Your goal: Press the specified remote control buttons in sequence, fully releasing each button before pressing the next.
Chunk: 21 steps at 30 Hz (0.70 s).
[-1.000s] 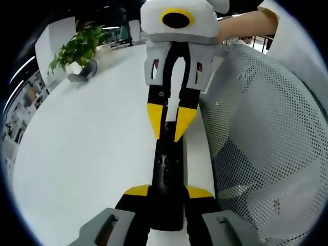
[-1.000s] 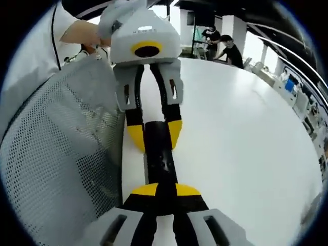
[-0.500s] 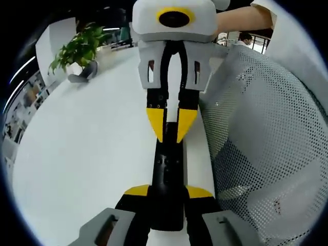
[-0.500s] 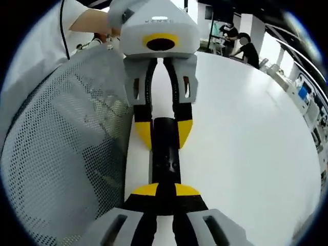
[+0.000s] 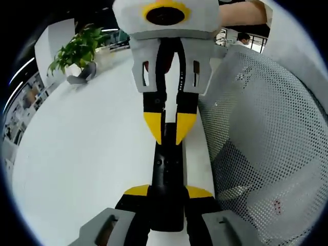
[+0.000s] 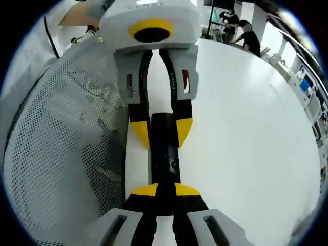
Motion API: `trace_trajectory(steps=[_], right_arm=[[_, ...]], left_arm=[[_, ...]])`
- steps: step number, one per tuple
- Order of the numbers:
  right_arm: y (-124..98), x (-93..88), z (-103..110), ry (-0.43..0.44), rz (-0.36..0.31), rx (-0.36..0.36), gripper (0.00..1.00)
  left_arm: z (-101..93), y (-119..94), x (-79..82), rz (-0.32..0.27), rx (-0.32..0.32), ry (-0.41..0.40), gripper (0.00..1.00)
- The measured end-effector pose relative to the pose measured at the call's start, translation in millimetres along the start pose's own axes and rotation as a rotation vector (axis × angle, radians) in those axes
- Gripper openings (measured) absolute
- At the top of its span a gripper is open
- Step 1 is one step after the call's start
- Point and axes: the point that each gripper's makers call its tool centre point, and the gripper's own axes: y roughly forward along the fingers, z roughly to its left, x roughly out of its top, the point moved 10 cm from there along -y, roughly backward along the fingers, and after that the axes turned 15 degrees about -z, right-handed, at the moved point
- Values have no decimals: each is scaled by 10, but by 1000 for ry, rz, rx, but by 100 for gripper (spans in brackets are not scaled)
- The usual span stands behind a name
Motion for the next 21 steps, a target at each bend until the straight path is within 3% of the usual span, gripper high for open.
trace_trajectory(steps=[4, 12, 15, 16, 18, 21], right_arm=[[-29, -120, 55, 4, -119, -40, 7], [34, -20, -16, -34, -59, 22, 7], [65, 54, -47, -7, 38, 51, 7], [92, 120, -54, 5, 110, 54, 7], [167, 238, -52, -75, 240, 83, 6], [231, 298, -46, -97, 324, 99, 6]], left_arm=[[-3, -4, -6, -7, 0, 0, 24], [-3, -7, -13, -13, -2, 1, 24], [-1, -10, -19, -19, -1, 0, 24], [-1, -11, -21, -20, 0, -2, 24], [0, -11, -22, -20, 0, -1, 24], [1, -10, -19, -16, -1, 1, 24]])
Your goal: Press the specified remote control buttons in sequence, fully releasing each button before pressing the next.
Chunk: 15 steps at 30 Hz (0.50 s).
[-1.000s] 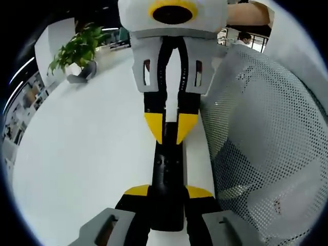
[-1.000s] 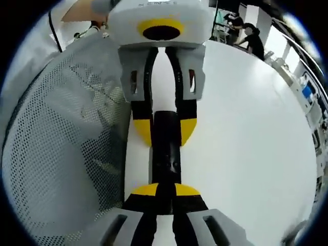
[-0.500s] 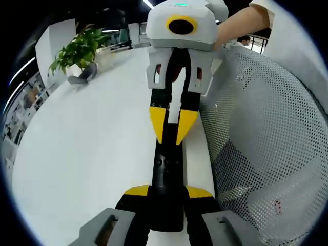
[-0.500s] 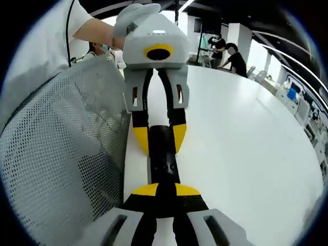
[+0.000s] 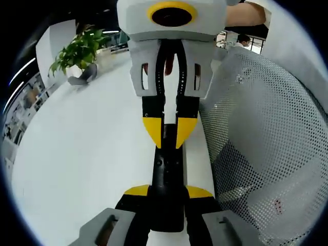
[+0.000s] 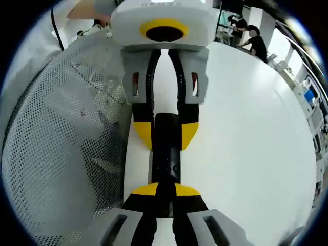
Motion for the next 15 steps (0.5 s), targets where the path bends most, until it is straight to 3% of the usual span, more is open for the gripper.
trace_trajectory(steps=[2, 4, 6, 8, 9, 15], right_arm=[[-9, -25, -14, 69, -23, -15, 6], [-29, -69, 9, 49, -67, -28, 7], [-52, -142, 53, 21, -156, -59, 7], [-75, -224, 80, 85, -243, -101, 7], [-80, -253, 86, 61, -273, -103, 7], [-70, -262, 97, -29, -292, -81, 7]], left_arm=[[0, 0, -1, 0, 1, -2, 24], [0, 0, -7, -4, 4, -3, 24], [-1, -1, -11, -7, 4, -3, 24], [-1, -2, -12, -9, 3, -2, 24], [-1, -2, -12, -9, 2, -1, 24], [1, -4, -12, -11, 2, -1, 24]])
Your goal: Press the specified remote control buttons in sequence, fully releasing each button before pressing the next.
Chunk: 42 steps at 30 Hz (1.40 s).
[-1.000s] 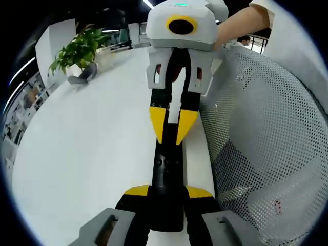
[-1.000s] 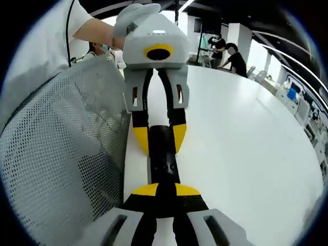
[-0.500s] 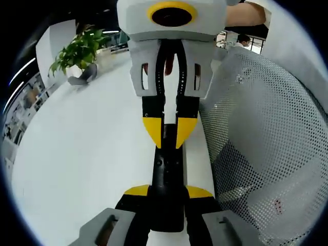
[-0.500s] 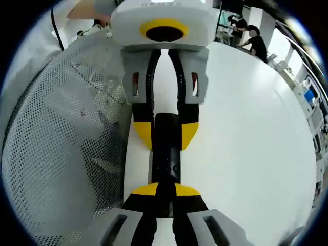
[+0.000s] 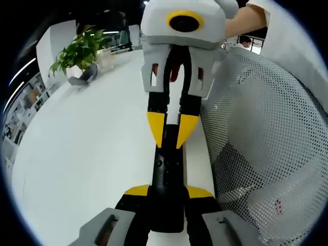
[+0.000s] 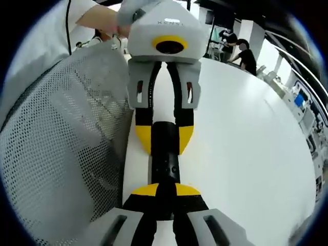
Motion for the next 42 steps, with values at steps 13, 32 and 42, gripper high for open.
trace_trajectory(steps=[13, 32, 42], right_arm=[[101, 153, -67, 109, 153, 10, 5], [80, 73, 104, -112, 40, -48, 1], [162, 175, -41, 169, 137, -40, 0]], left_arm=[[-2, -1, -10, -16, 6, -6, 24], [-16, -2, -11, -26, 17, -10, 24], [-17, -6, -14, -30, 18, -11, 25]])
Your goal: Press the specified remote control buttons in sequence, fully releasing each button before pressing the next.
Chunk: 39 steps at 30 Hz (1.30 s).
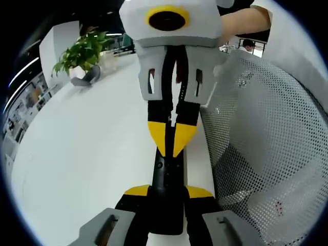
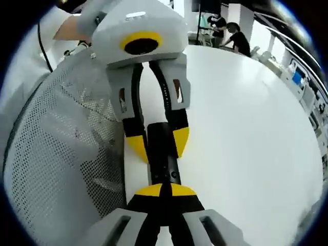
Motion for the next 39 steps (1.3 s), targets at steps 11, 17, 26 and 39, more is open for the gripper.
trace_trajectory(steps=[11, 17, 26, 39], right_arm=[[-52, -53, 19, -135, -72, 39, 0], [-19, -4, 60, -148, -62, 37, 0], [-44, -45, 36, -73, -56, 2, 0], [-38, -50, 25, -15, -54, -3, 0]], left_arm=[[2, 6, 7, 10, -5, 4, 24], [-3, 13, 11, 11, 1, -6, 25], [-8, 11, 6, 7, 14, -16, 25], [-3, 16, 22, 21, 5, -7, 25]])
